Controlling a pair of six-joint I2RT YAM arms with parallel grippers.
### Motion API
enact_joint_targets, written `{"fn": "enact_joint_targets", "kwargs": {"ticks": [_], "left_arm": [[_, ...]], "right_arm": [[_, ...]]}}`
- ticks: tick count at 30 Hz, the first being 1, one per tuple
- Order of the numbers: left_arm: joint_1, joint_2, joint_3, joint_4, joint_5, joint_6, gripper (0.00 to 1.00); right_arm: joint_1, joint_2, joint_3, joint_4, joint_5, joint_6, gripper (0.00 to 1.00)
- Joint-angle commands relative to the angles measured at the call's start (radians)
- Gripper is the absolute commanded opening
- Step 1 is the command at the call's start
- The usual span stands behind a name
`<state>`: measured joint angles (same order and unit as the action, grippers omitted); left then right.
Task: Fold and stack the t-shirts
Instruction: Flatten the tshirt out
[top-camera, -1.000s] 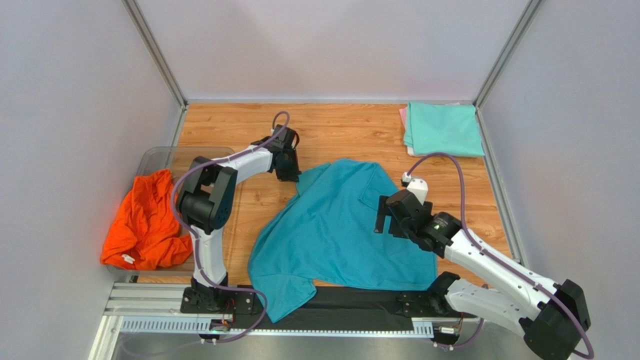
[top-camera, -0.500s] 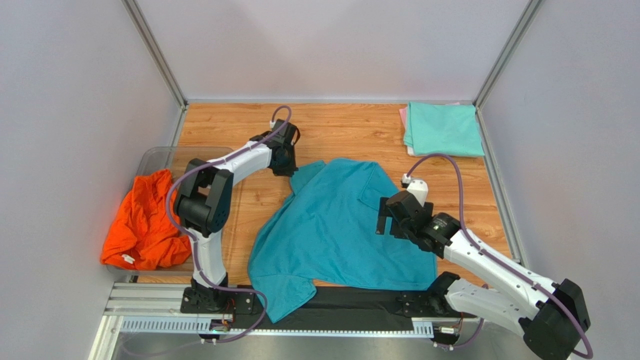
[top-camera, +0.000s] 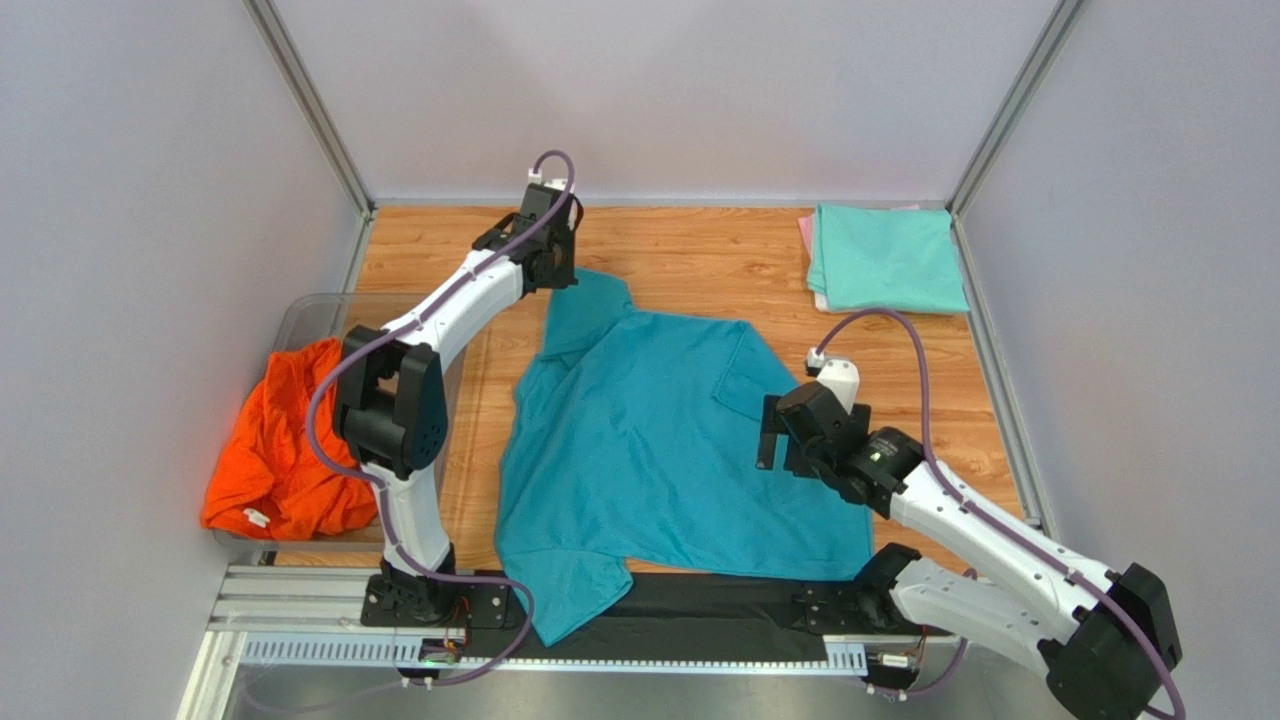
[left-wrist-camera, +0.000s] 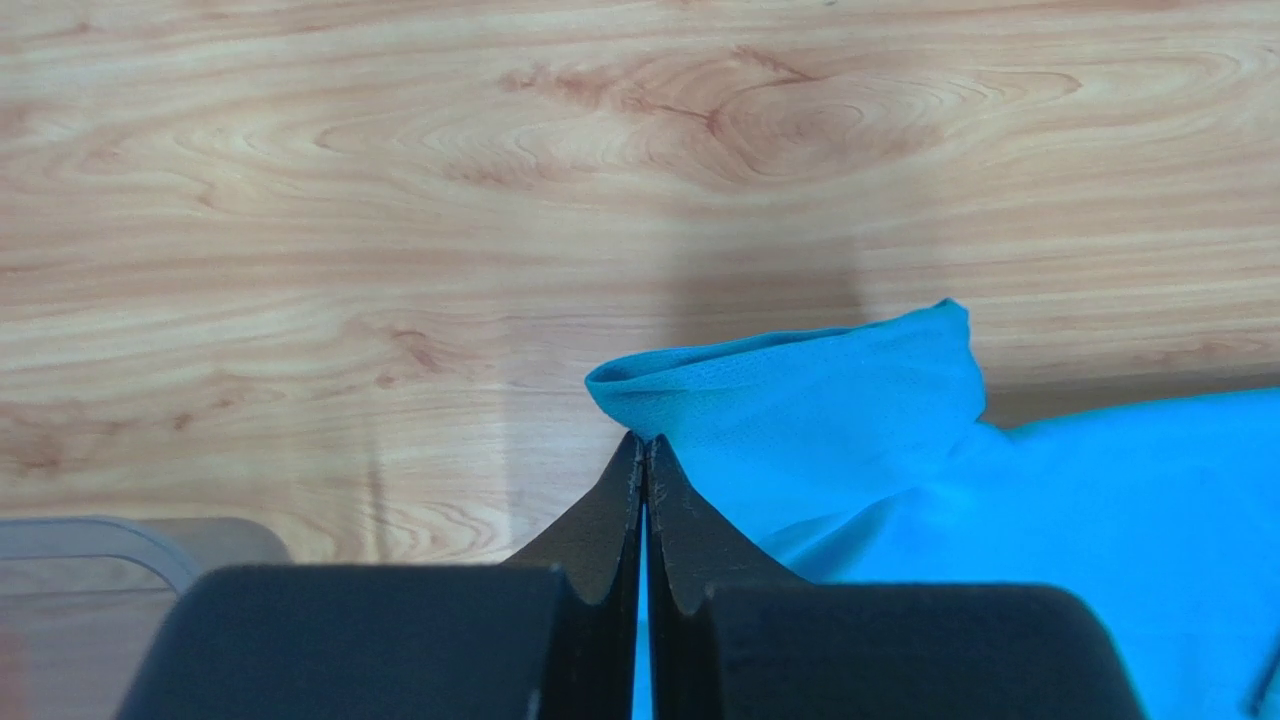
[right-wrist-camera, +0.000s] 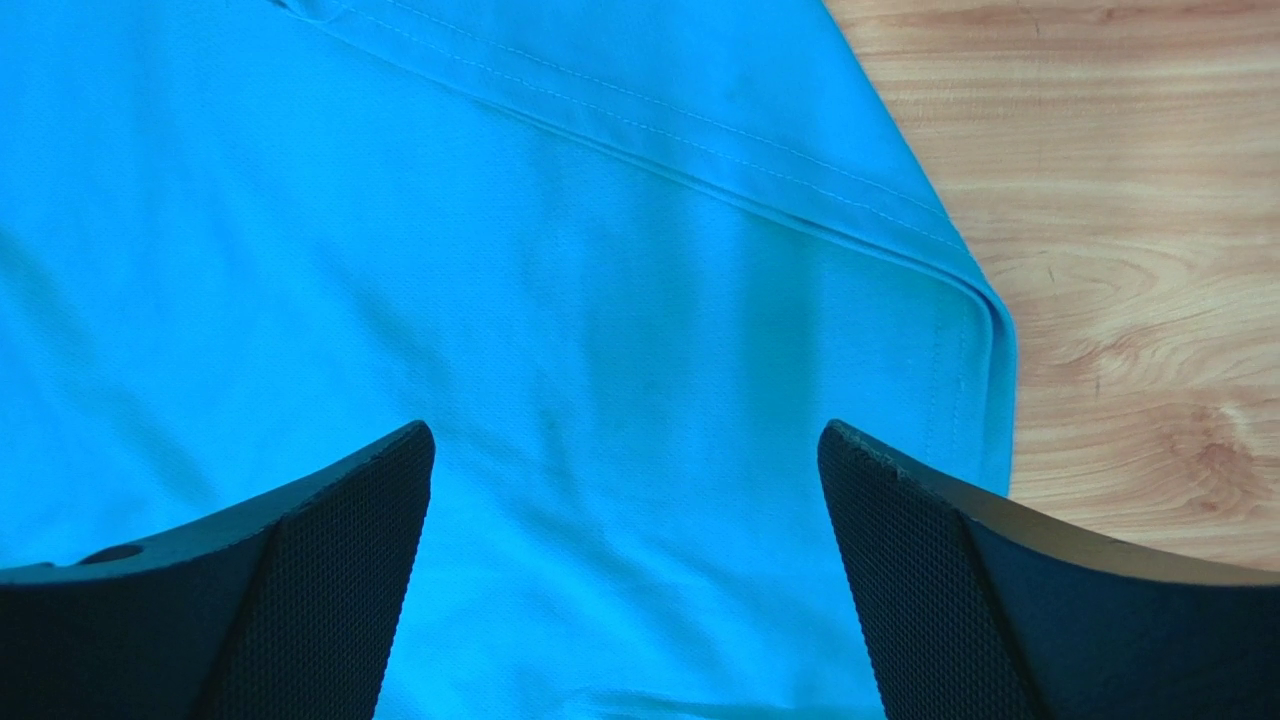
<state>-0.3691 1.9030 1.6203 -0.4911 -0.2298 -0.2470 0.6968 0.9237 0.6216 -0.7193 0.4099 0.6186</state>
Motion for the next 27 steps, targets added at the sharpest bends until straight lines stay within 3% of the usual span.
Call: {"fn": "enact_joint_targets", "kwargs": {"ticks": [1,10,13,17,23,26,27], "left_arm": [[0.013,0.03,0.032,-0.001,-0.031,0.095,0.0],[0.044,0.125,0.104,0.048,0.006,0.161,0.0],[0.048,0.175,0.142,0.046,-0.006,0.175,0.0],[0.061,0.223,0.167,0.078,-0.051,0.178,0.0],[0.07,0.335,0.284,0.097,-0.057,0.223,0.0],[0.078,0.396,0.38,0.048,-0.057,0.203,0.04],[0.079,0.422,0.4,0.033,-0.068,0.193,0.11]], "right_arm": [[-0.005,0.039,0.044,0.066,0.004,-0.072,1.0],[-0.006,0.314,0.2,0.178,-0.043,-0.151,1.0],[-0.011,0.476,0.288,0.222,-0.065,-0.184,1.0],[-0.031,0.645,0.414,0.228,-0.092,-0.212,0.89],[-0.082,0.811,0.555,0.218,-0.148,-0.229,0.87],[-0.105,0.883,0.615,0.216,-0.195,-0.243,0.84],[-0.112,0.915,0.628,0.213,-0.204,-0.247,0.83]]}}
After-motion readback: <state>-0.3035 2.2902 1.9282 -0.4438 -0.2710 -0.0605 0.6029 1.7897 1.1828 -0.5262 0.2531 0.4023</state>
